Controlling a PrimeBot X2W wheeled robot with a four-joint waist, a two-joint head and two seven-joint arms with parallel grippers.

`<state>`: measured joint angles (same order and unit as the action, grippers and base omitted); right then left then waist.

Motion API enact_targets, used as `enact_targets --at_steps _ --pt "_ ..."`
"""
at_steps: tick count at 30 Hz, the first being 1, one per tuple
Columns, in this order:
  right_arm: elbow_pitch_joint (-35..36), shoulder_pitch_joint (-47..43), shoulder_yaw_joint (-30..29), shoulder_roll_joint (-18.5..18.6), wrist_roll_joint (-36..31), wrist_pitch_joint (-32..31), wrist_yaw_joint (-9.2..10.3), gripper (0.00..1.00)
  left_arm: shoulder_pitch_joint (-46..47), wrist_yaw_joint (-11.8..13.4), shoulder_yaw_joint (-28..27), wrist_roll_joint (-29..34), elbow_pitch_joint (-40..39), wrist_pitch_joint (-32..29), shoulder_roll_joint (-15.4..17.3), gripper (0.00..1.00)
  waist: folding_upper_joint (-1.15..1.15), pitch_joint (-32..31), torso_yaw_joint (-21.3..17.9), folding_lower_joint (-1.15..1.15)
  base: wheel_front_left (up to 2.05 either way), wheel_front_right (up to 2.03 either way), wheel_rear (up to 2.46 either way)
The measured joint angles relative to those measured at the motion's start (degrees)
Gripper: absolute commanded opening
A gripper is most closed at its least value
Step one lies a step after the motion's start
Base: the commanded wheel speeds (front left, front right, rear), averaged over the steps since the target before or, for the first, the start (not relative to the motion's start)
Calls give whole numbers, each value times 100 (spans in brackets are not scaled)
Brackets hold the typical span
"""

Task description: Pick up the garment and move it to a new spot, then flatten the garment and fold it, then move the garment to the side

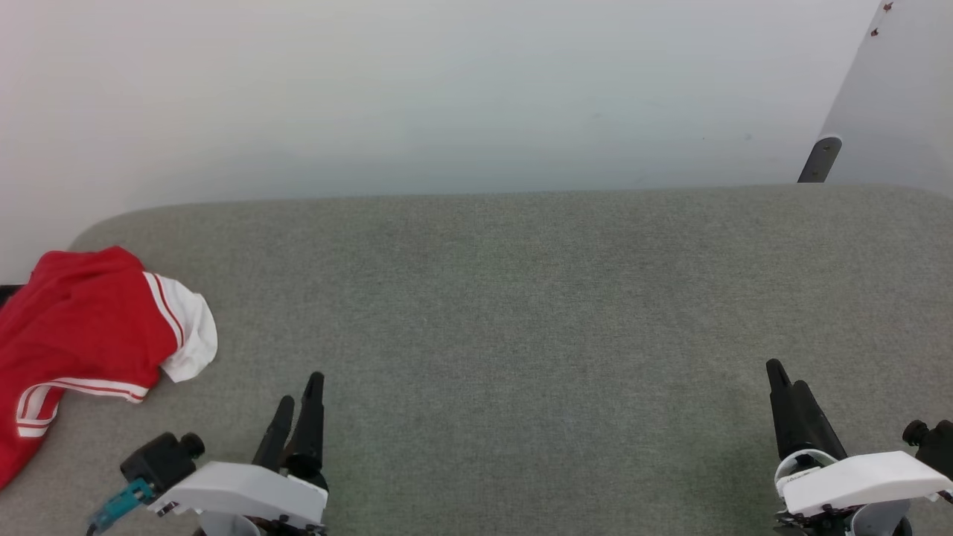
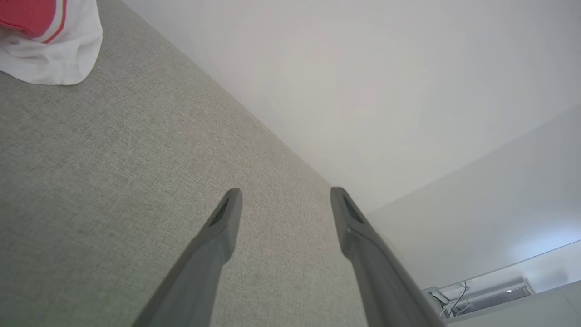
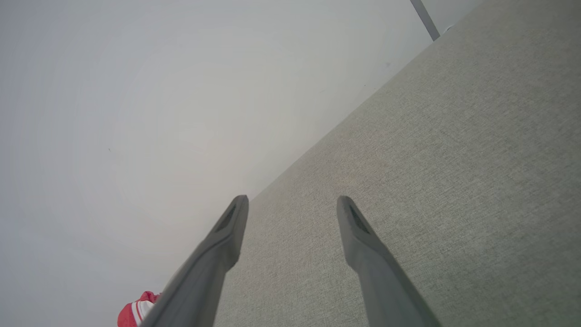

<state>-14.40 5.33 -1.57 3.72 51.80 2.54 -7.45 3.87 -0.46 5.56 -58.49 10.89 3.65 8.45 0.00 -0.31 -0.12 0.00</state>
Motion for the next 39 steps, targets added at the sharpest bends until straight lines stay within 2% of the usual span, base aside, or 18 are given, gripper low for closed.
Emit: enact_targets --at_steps 15,39 --pt "46 16 -33 -13 -1305 224 0 100 -50 48 3 1213 -163 270 79 100 0 -23 15 0 0 0 0" --pt "192 29 -123 -32 -2748 502 -1 100 -155 -88 -66 2741 -328 623 49 100 0 -35 27 0 0 0 0"
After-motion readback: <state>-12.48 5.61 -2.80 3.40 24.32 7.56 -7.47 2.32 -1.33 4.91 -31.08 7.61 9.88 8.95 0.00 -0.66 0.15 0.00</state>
